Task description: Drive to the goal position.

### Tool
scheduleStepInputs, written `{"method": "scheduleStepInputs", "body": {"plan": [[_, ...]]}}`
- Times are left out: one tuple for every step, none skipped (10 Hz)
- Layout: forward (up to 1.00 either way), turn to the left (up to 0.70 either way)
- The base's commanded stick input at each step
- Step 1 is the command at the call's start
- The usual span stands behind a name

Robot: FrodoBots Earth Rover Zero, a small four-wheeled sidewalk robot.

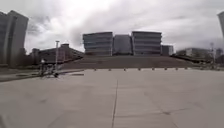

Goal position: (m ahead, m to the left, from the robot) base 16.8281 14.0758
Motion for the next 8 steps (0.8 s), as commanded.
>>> {"method": "scheduleStepInputs", "body": {"plan": [[1.00, 0.01], [1.00, 0.00], [1.00, 0.01], [1.00, 0.07], [1.00, 0.27], [1.00, 0.35], [1.00, 0.24], [1.00, 0.13]]}}
